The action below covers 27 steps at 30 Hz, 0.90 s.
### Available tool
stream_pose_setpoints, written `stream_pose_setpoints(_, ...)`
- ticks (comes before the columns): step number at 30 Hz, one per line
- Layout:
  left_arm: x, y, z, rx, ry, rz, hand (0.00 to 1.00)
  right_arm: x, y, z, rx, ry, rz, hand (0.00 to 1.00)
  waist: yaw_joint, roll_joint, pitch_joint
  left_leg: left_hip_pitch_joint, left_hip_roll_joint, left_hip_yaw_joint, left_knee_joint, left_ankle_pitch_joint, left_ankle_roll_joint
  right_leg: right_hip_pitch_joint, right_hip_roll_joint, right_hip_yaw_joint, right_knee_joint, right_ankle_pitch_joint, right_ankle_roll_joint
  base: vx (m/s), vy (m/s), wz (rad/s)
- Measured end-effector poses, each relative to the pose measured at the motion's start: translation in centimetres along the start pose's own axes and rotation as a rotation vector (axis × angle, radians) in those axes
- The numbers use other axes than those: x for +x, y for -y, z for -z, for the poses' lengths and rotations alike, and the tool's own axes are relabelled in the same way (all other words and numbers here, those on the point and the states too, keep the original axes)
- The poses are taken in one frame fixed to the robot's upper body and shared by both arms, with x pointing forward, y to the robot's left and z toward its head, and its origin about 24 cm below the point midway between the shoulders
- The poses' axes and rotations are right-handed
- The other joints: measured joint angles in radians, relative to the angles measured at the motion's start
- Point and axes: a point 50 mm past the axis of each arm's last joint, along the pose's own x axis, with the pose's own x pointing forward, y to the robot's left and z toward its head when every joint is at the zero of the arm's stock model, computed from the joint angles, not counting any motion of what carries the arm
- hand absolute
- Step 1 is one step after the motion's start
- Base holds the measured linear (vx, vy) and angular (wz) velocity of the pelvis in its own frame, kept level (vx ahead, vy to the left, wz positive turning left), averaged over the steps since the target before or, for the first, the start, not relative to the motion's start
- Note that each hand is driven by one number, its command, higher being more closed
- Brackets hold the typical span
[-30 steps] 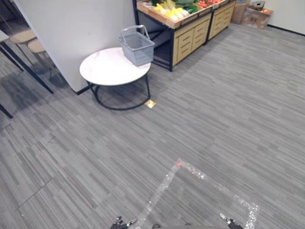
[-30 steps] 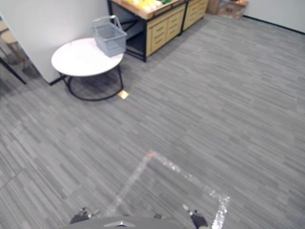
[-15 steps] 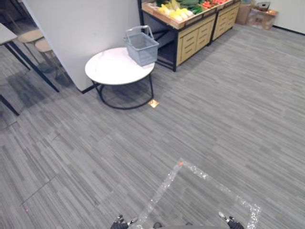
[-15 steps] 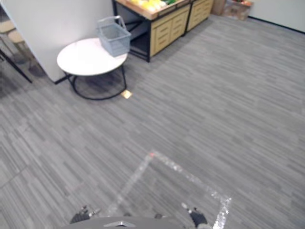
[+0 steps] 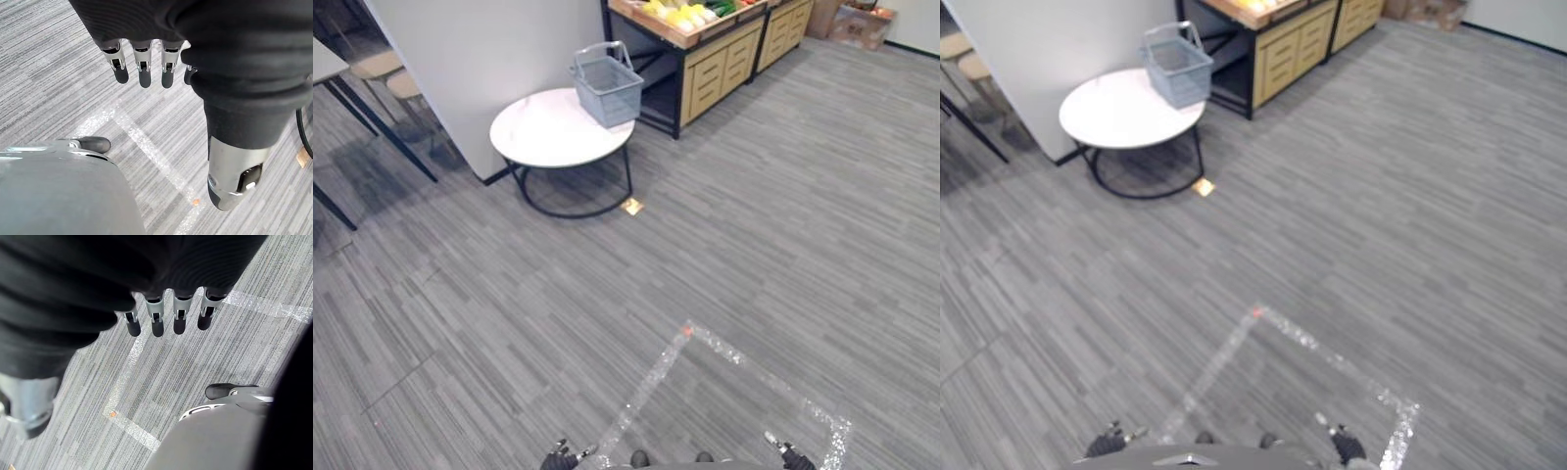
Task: Pick vegetable in the basket
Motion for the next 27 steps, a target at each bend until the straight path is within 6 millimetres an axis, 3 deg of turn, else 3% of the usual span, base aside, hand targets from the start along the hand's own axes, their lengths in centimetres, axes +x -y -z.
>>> stream_pose_setpoints(3,0.2,0.0,-0.7,-0.03,0.015,-0.003,0.0,0.2,-0.2,-0.8,-0.018,0.02,-0.008,0.0,-0.001,-0.004,0.019,-0.052,0.0,-0.002,0.039,-0.004,-0.001,-0.072,-0.011,0.0,0.083,-0.031,-0.009,-0.06,-0.007,0.05)
stream_pose_setpoints(6,0.4,-0.2,-1.5,-0.037,0.038,-0.006,0.0,0.3,-0.3,-1.2,-0.029,0.029,-0.014,0.0,0.007,-0.012,0.064,-0.195,0.036,0.0,0.358,-0.135,-0.031,-0.083,-0.009,-0.011,0.119,-0.069,-0.029,-0.07,-0.042,0.15)
stream_pose_setpoints(8,0.4,-0.4,-1.9,-0.091,0.053,-0.02,0.0,0.3,-0.3,-1.2,-0.041,0.028,-0.016,0.0,0.006,-0.01,0.103,-0.348,0.076,-0.008,0.706,-0.13,-0.029,-0.037,-0.003,-0.042,0.133,-0.083,-0.042,-0.08,-0.033,0.33)
stream_pose_setpoints(9,0.4,-0.1,-1.8,-0.11,0.051,-0.017,0.0,0.3,-0.3,-1.1,-0.045,0.028,-0.017,0.0,0.016,-0.003,0.109,-0.384,0.087,-0.02,0.806,-0.106,-0.033,-0.019,-0.001,-0.05,0.141,-0.091,-0.044,0.01,0.029,0.21)
stream_pose_setpoints(10,0.5,-0.2,-2.0,-0.136,0.06,-0.023,0.0,0.2,-0.3,-1.0,-0.054,0.034,-0.018,0.0,0.028,-0.012,0.118,-0.409,0.097,-0.017,0.879,-0.104,-0.027,-0.004,-0.009,-0.057,0.153,-0.104,-0.044,0.07,0.071,0.3)
stream_pose_setpoints(11,0.5,-0.1,-2.0,-0.153,0.06,-0.023,0.0,0.2,-0.3,-1.3,-0.057,0.047,-0.017,0.0,0.029,-0.006,0.122,-0.436,0.112,-0.015,0.919,-0.136,-0.028,0.015,-0.016,-0.068,0.153,-0.113,-0.039,0.09,0.081,0.3)
stream_pose_setpoints(13,0.5,0.0,-2.0,-0.168,0.061,-0.023,0.0,0.4,-0.4,-2.1,-0.06,0.073,-0.017,0.0,0.036,-0.007,0.124,-0.48,0.136,0.009,0.872,-0.16,-0.032,0.022,-0.043,-0.069,0.153,-0.126,-0.029,0.15,0.153,0.23)
stream_pose_setpoints(14,0.5,0.0,-1.9,-0.178,0.06,-0.023,0.0,0.5,-0.5,-3.0,-0.065,0.097,-0.018,0.0,0.043,-0.008,0.126,-0.498,0.138,0.015,0.718,-0.144,-0.033,0.019,-0.074,-0.068,0.151,-0.134,-0.016,0.16,0.177,0.09)
stream_pose_setpoints(15,0.5,0.1,-1.9,-0.178,0.06,-0.022,0.0,0.5,-0.4,-3.1,-0.066,0.101,-0.018,0.0,0.045,-0.007,0.126,-0.499,0.139,0.015,0.679,-0.134,-0.036,0.019,-0.079,-0.067,0.15,-0.136,-0.012,0.2,0.22,0.01)
stream_pose_setpoints(17,0.4,0.6,-1.8,-0.191,0.057,-0.016,0.0,0.6,-0.5,-4.3,-0.112,0.14,-0.02,0.0,0.06,0.003,0.124,-0.5,0.168,0.013,0.38,-0.041,-0.044,0.022,-0.106,-0.059,0.145,-0.159,0.026,0.32,0.346,-0.06)
stream_pose_setpoints(19,0.3,0.6,-1.5,-0.229,0.053,-0.028,0.0,0.7,-0.7,-5.1,-0.124,0.174,-0.019,0.0,0.069,0.016,0.122,-0.506,0.21,0.007,0.287,-0.02,-0.047,0.036,-0.113,-0.04,0.144,-0.186,0.069,0.44,0.47,-0.22)
stream_pose_setpoints(20,0.3,0.4,-1.3,-0.242,0.048,-0.037,0.0,0.7,-1.1,-5.5,-0.127,0.185,-0.026,0.0,0.075,0.016,0.118,-0.511,0.215,0.038,0.337,0.058,-0.055,0.056,-0.138,-0.023,0.141,-0.211,0.091,0.37,0.389,-0.25)
stream_pose_setpoints(21,0.3,0.2,-1.4,-0.24,0.053,-0.042,0.0,0.7,-1.5,-5.5,-0.121,0.186,-0.036,0.0,0.082,-0.005,0.116,-0.521,0.2,0.052,0.377,0.066,-0.051,0.065,-0.16,-0.008,0.131,-0.22,0.091,0.51,0.429,-0.31)
stream_pose_setpoints(22,0.2,-0.6,-1.2,-0.233,0.056,-0.06,0.0,0.7,-2.5,-5.1,-0.109,0.175,-0.062,0.0,0.093,-0.05,0.09,-0.545,0.165,0.09,0.444,0.03,-0.016,0.077,-0.202,0.029,0.113,-0.227,0.075,0.57,0.341,-0.13)
stream_pose_setpoints(23,0.3,-0.9,-1.7,-0.224,0.065,-0.066,0.0,0.7,-3.4,-5.0,-0.096,0.177,-0.084,0.0,0.09,-0.072,0.077,-0.564,0.123,0.099,0.486,-0.025,0.008,0.059,-0.224,0.078,0.161,-0.195,0.069,0.8,0.487,0.03)
stream_pose_setpoints(25,0.4,-0.9,-2.0,-0.209,0.071,-0.059,0.0,0.7,-3.8,-4.8,-0.085,0.171,-0.092,0.0,0.086,-0.077,0.071,-0.552,0.08,0.106,0.501,-0.059,0.033,0.015,-0.258,0.122,0.263,-0.13,0.093,0.47,0.276,0.31)
stream_pose_setpoints(26,0.4,-0.8,-2.0,-0.189,0.069,-0.052,0.0,0.7,-3.6,-4.5,-0.074,0.156,-0.088,0.0,0.082,-0.074,0.069,-0.518,0.053,0.114,0.502,-0.084,0.063,-0.017,-0.276,0.159,0.377,-0.065,0.101,0.54,0.343,0.24)
stream_pose_setpoints(27,0.4,-0.9,-2.0,-0.162,0.067,-0.048,0.0,0.7,-3.3,-4.1,-0.05,0.142,-0.083,0.0,0.082,-0.074,0.068,-0.465,0.027,0.117,0.481,-0.121,0.073,-0.085,-0.297,0.18,0.556,0.045,0.116,0.63,0.396,0.19)
